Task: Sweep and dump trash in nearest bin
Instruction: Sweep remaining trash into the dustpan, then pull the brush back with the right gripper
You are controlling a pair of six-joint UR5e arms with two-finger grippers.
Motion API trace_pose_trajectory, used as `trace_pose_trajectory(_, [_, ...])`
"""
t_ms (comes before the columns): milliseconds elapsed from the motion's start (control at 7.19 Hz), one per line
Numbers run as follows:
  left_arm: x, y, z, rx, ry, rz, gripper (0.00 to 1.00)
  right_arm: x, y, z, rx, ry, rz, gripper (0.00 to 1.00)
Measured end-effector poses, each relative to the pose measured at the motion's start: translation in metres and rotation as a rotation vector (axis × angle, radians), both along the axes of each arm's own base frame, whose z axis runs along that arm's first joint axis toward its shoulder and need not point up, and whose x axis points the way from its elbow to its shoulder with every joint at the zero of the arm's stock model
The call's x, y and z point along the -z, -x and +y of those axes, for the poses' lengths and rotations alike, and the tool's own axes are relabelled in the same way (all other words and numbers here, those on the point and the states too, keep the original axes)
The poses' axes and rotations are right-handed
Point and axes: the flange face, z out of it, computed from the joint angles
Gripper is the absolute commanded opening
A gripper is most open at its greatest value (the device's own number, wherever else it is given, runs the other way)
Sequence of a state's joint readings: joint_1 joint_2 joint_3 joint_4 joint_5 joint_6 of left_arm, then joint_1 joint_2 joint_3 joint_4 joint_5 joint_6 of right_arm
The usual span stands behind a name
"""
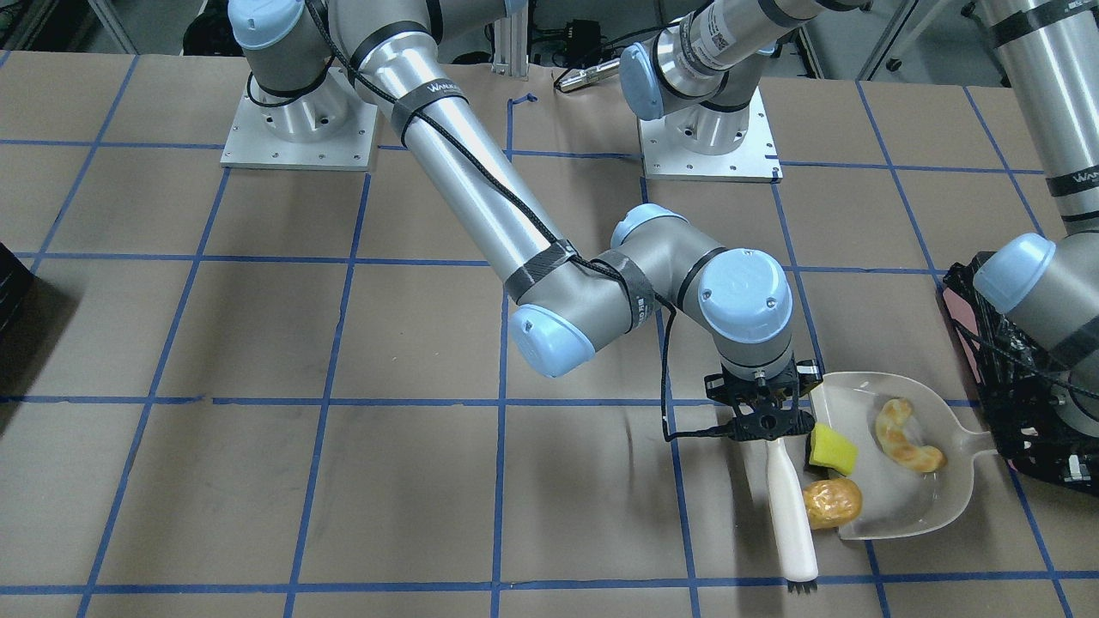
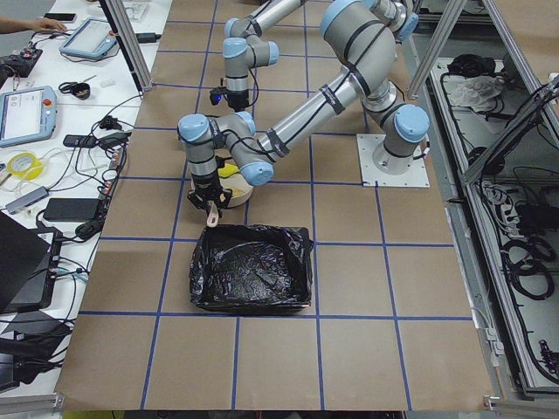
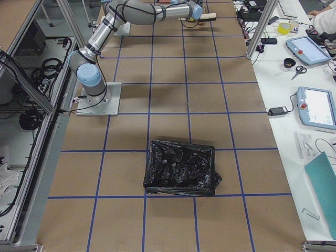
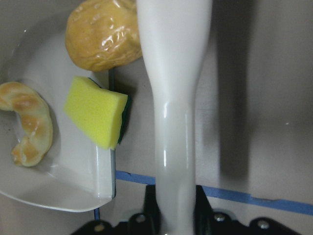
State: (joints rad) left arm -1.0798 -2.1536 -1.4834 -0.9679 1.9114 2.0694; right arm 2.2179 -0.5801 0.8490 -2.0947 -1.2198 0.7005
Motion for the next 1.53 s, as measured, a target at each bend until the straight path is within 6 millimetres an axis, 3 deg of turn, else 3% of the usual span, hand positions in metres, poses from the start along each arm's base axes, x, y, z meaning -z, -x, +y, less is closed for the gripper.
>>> trace_pose_trajectory(278, [0.000,0.000,0.000,-0.001,0.000,0.000,0.00,0.014,-0.022,0.023,-0.014,-0.022,0.007,0.00])
trace_pose_trajectory(974, [-0.001,-0.001,0.000,0.000,0.001,0.000,0.00,0.024,-0.095,0.116,0.019,-0.077,-0.010,0.00])
trace_pose_trajectory(1252, [-0.001,-0.001,0.000,0.000,0.001,0.000,0.00,0.030,-0.107,0.131,0.029,-0.081,-0.024,0.00])
trace_pose_trajectory(1530, [0.000,-0.001,0.000,-0.001,0.000,0.000,0.00,0.022,-0.112,0.138,0.036,-0.072,-0.048,0.00])
